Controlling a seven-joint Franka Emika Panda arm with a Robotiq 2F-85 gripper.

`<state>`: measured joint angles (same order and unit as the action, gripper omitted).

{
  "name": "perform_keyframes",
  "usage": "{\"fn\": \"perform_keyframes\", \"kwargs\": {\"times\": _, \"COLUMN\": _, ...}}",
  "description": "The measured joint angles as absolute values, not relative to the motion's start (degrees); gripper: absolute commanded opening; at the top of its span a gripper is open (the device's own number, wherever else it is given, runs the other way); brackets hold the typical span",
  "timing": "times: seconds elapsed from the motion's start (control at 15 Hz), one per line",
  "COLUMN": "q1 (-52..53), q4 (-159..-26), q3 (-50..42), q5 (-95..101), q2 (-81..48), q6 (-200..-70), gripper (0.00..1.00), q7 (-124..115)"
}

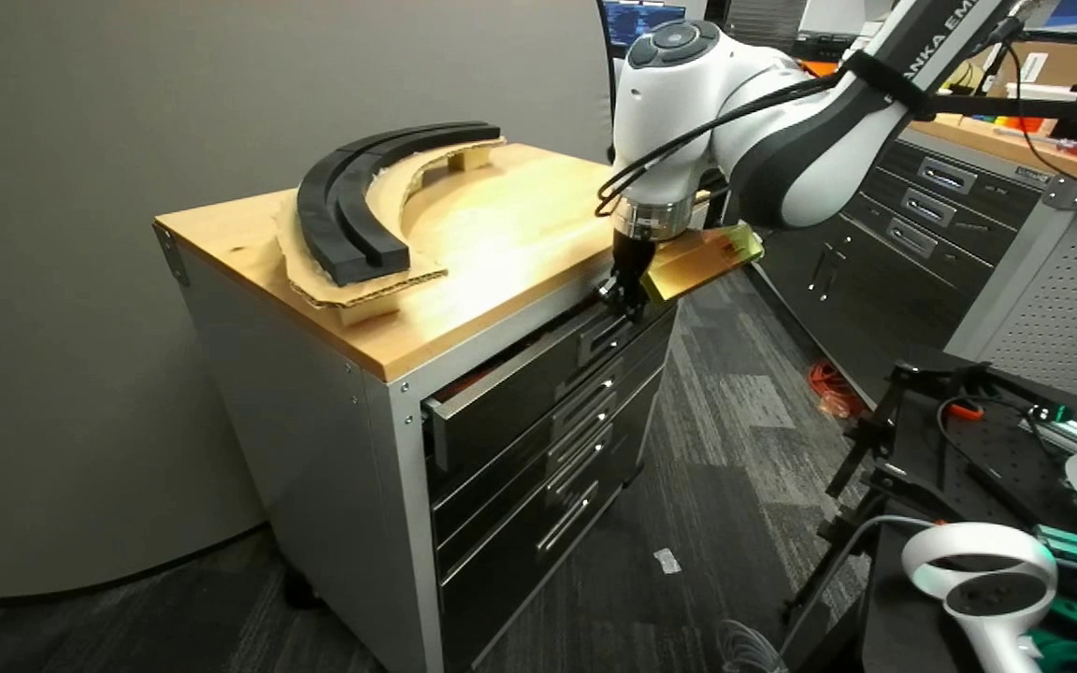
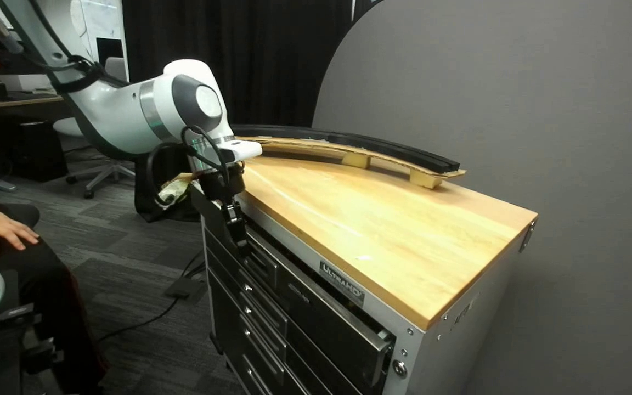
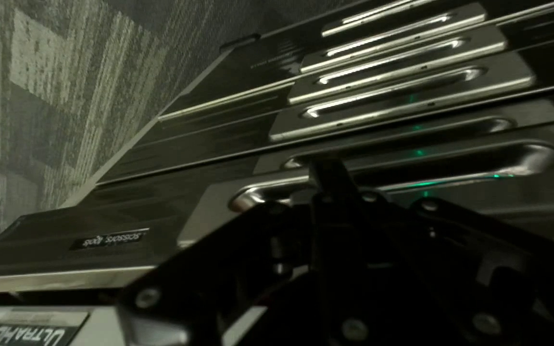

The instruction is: Put the screwdriver in the drawer and the close it

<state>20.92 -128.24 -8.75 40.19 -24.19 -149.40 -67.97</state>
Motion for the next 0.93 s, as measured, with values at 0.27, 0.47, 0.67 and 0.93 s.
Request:
{"fn": "perform_keyframes", "kwargs": {"times": 0.27, "q1": 22.9, "q4": -126.6, "q3": -9.5, "q5": 53.4, "q2": -26.8, "q6": -151.6, "gripper": 0.00, "q7": -82.1}}
{"fn": "perform_keyframes", "kwargs": {"times": 0.47, "q1": 24.5, "q4": -126.7, "q3": -10.8, "q5": 60.7, "q2": -27.6, "q6": -154.2, "gripper": 0.19, "q7": -90.5}}
{"fn": "perform_keyframes", "kwargs": {"times": 0.67, "q1": 25.3, "q4": -127.2, "q3": -11.5, "q5": 65.6, "q2": -27.4, "q6": -155.1, "gripper": 0.42, "q7": -95.8}}
{"fn": "perform_keyframes", "kwargs": {"times": 0.93, "q1": 24.9, "q4": -130.6, "q3": -11.6, "q5": 66.1, "q2": -23.4, "q6": -155.1, "gripper": 0.72, "q7": -95.4}}
